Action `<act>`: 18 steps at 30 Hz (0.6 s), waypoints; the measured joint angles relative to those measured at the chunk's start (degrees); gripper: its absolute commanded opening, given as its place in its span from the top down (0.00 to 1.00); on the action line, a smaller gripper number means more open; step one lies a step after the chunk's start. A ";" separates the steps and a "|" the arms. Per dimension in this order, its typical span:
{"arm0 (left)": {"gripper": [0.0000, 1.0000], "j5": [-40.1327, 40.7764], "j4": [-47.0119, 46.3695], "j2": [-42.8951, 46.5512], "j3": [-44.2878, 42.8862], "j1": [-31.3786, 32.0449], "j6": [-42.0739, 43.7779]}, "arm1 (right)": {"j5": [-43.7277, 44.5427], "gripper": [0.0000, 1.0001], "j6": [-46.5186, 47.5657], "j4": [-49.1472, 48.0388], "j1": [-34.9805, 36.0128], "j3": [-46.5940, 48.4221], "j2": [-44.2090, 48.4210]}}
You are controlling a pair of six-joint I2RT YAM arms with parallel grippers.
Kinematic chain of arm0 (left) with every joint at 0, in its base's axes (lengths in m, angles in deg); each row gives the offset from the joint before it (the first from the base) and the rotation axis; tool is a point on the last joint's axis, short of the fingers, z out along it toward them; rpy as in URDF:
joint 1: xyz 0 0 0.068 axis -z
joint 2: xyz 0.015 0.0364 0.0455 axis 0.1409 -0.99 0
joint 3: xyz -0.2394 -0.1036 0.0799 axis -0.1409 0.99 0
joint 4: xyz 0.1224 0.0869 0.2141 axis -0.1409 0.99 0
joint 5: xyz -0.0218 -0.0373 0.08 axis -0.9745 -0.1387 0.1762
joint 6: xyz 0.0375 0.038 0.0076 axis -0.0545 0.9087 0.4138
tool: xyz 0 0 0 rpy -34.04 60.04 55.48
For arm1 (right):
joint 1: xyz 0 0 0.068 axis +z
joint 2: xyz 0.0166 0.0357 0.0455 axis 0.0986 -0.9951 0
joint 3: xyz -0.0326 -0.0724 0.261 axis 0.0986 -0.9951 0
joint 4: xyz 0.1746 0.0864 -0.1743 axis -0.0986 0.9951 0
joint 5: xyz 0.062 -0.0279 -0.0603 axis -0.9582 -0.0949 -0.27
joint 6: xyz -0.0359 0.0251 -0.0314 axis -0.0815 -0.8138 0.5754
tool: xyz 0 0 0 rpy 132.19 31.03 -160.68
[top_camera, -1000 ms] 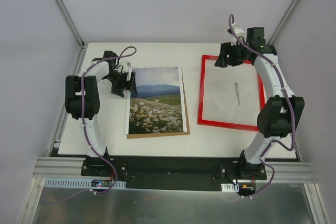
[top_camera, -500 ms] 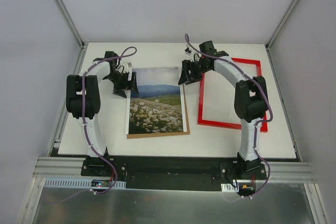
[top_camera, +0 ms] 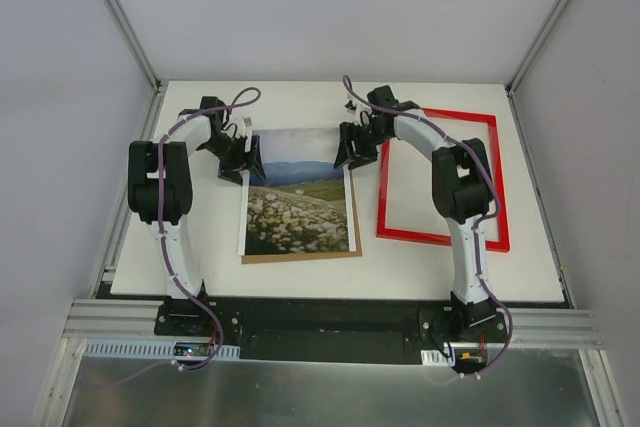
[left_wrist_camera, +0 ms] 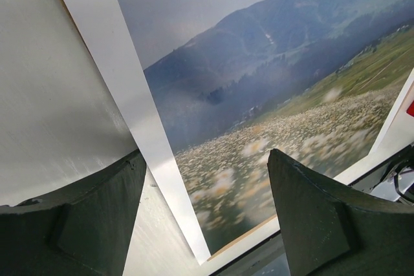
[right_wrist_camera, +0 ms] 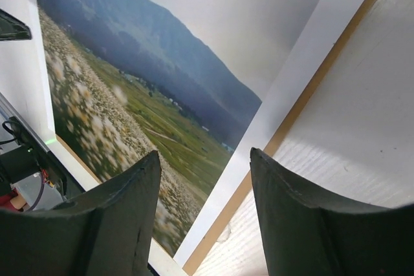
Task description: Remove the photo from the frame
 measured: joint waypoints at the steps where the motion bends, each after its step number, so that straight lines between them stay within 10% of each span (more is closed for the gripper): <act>1: 0.25 -0.04 0.04 -0.04 -0.11 0.00 -0.02 | 0.13 0.41 -0.02 0.02 0.04 0.09 -0.46; 18: 0.26 -1.81 -0.24 0.35 -1.60 -0.02 0.00 | -1.05 0.41 -0.68 1.57 0.44 1.53 -3.63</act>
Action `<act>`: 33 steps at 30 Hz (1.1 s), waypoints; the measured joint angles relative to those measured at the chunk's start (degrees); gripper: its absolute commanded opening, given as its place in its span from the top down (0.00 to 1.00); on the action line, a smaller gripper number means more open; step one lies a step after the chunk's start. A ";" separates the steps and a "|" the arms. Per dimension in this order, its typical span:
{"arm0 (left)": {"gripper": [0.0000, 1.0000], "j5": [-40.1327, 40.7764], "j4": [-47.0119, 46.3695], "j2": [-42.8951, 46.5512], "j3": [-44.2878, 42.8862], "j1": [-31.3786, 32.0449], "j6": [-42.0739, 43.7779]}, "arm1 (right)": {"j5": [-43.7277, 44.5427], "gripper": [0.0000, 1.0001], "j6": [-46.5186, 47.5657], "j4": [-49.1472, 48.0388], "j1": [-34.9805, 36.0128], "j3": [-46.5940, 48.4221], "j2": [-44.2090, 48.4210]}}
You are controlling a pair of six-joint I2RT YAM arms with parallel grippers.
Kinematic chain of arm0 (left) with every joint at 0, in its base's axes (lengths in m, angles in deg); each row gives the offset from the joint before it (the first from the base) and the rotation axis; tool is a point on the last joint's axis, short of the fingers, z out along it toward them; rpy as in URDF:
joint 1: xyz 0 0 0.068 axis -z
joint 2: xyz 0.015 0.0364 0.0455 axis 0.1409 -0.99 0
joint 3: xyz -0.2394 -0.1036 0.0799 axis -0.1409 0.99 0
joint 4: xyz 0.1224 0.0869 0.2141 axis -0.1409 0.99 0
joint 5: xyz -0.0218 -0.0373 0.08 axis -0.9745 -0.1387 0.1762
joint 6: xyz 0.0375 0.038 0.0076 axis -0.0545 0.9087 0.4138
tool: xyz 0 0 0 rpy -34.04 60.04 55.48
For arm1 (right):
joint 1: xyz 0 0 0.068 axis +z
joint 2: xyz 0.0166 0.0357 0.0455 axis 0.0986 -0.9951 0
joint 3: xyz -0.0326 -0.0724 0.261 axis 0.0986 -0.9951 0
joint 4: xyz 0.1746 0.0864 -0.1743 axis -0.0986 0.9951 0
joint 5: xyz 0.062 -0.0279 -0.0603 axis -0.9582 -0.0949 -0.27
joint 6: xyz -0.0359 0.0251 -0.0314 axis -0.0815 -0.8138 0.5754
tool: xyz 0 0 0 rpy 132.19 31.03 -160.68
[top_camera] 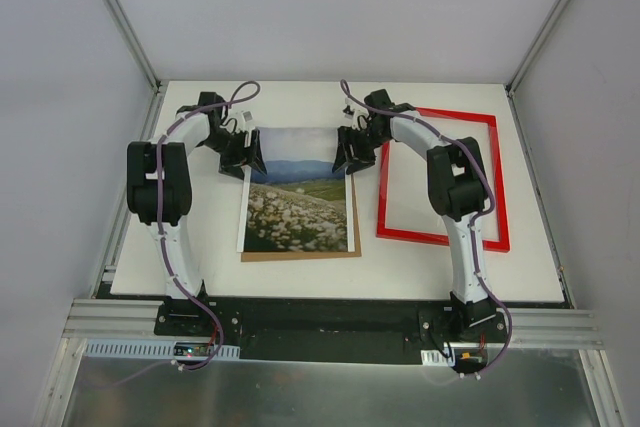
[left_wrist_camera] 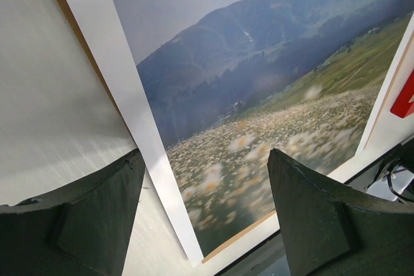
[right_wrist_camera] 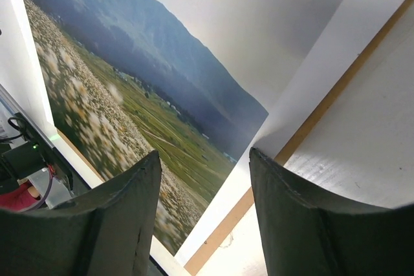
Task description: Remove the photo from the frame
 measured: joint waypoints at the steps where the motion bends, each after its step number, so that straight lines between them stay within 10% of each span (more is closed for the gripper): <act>1: 0.26 -0.31 0.00 0.17 -0.07 0.00 0.00 | -0.09 0.41 -0.11 0.00 0.00 0.04 -0.04; 21: 0.28 -5.31 -0.15 0.74 -0.61 -0.63 0.00 | -6.01 0.41 -1.07 -0.37 -0.33 0.20 -1.27; 33: 0.50 -14.84 -2.08 -3.69 -0.87 -4.15 -1.09 | -10.23 0.41 -2.10 -2.08 -0.50 0.20 -2.14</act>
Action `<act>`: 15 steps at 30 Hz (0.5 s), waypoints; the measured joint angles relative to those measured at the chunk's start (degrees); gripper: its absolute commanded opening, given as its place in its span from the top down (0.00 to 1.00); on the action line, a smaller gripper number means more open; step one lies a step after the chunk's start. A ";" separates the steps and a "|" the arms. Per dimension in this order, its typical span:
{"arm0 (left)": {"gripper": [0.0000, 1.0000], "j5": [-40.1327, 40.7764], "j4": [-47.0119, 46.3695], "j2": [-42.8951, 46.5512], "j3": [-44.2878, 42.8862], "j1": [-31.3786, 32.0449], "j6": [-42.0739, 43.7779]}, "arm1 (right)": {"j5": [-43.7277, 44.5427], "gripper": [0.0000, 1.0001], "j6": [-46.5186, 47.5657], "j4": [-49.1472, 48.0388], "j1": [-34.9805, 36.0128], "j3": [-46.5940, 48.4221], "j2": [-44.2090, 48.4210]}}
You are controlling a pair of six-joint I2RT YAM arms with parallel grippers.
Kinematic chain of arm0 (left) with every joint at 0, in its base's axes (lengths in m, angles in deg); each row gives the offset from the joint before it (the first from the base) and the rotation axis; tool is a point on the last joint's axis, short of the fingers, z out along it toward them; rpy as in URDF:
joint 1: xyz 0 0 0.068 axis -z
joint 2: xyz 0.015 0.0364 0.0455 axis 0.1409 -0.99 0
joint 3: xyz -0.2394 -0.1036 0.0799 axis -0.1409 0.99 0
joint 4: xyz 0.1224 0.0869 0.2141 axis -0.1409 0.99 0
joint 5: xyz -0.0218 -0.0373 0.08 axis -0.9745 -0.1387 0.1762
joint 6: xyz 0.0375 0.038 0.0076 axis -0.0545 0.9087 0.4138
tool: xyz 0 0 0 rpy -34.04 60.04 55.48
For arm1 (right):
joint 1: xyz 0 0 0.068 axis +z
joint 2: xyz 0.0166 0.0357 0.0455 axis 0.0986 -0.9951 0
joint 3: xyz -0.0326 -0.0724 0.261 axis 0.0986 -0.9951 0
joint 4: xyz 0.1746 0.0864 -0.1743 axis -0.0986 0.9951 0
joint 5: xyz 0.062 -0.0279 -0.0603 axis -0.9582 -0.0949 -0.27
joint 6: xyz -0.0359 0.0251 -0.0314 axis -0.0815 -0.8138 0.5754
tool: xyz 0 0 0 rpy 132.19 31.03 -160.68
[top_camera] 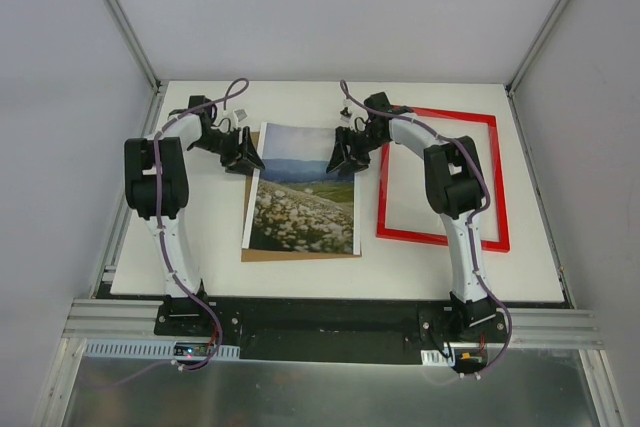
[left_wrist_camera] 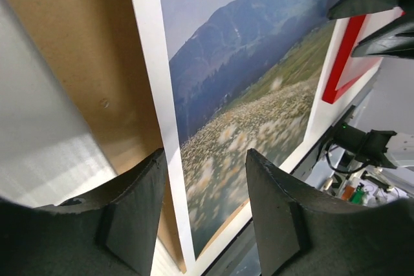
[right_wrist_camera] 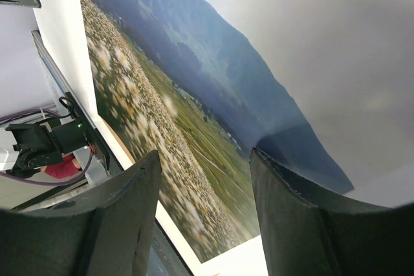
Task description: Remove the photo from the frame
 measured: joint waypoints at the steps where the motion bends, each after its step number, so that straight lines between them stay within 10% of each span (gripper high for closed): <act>1: 0.49 -0.81 -0.22 -0.04 -0.04 0.00 -0.15 | -0.15 0.41 -0.02 -0.09 -0.02 0.00 -0.09; 15: 0.45 -5.75 -3.13 -2.58 -0.02 -0.09 -2.80 | 4.02 0.41 1.92 1.86 -0.04 1.81 -0.31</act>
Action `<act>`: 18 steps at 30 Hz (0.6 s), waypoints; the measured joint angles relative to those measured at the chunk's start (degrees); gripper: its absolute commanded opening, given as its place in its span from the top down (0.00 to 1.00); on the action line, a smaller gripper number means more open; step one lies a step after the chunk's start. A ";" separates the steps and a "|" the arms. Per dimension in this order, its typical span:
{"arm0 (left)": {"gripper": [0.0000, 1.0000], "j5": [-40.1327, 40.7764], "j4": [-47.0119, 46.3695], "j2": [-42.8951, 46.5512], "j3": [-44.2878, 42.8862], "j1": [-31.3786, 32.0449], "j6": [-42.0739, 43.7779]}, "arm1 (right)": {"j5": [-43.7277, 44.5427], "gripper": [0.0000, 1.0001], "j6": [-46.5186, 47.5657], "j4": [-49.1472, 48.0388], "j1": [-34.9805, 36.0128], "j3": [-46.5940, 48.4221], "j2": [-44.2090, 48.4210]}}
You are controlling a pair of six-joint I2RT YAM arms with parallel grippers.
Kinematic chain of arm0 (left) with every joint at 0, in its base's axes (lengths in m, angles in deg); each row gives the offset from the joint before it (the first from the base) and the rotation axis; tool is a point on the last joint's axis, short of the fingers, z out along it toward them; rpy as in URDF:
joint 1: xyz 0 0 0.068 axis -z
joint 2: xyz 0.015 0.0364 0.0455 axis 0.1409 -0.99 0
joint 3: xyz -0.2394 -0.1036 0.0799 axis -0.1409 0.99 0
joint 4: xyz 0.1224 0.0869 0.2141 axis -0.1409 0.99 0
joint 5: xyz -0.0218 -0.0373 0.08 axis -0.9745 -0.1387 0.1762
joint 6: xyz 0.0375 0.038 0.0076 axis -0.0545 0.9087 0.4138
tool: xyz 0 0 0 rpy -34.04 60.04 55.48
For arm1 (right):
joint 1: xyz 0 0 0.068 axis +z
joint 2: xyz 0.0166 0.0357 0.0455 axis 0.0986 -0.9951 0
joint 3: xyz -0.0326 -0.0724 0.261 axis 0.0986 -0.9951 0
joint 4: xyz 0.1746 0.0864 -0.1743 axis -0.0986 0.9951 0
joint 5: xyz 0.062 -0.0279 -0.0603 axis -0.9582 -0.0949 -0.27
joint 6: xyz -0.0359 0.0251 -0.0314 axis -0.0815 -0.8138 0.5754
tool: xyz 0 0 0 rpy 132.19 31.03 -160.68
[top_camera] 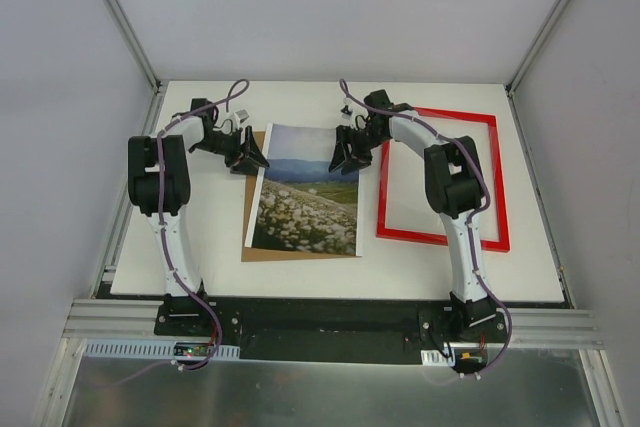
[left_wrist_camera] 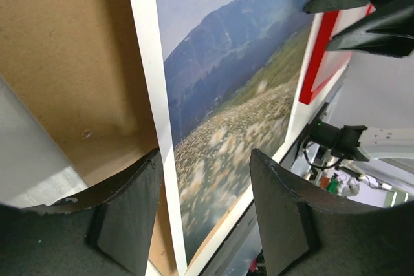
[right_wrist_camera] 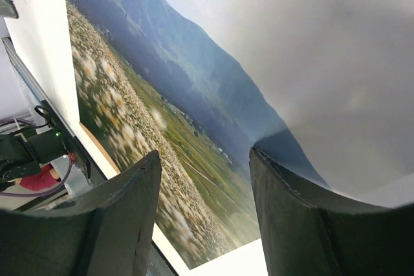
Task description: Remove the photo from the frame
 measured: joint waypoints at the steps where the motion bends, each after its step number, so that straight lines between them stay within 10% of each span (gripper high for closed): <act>1: 0.44 -0.61 -0.48 0.00 0.07 -0.22 -0.17 | 0.31 0.41 0.15 0.20 0.00 0.22 -0.15; 18: 0.48 -11.28 -3.52 -2.99 0.92 -0.63 -2.36 | 1.81 0.41 1.46 2.58 1.22 3.19 -1.64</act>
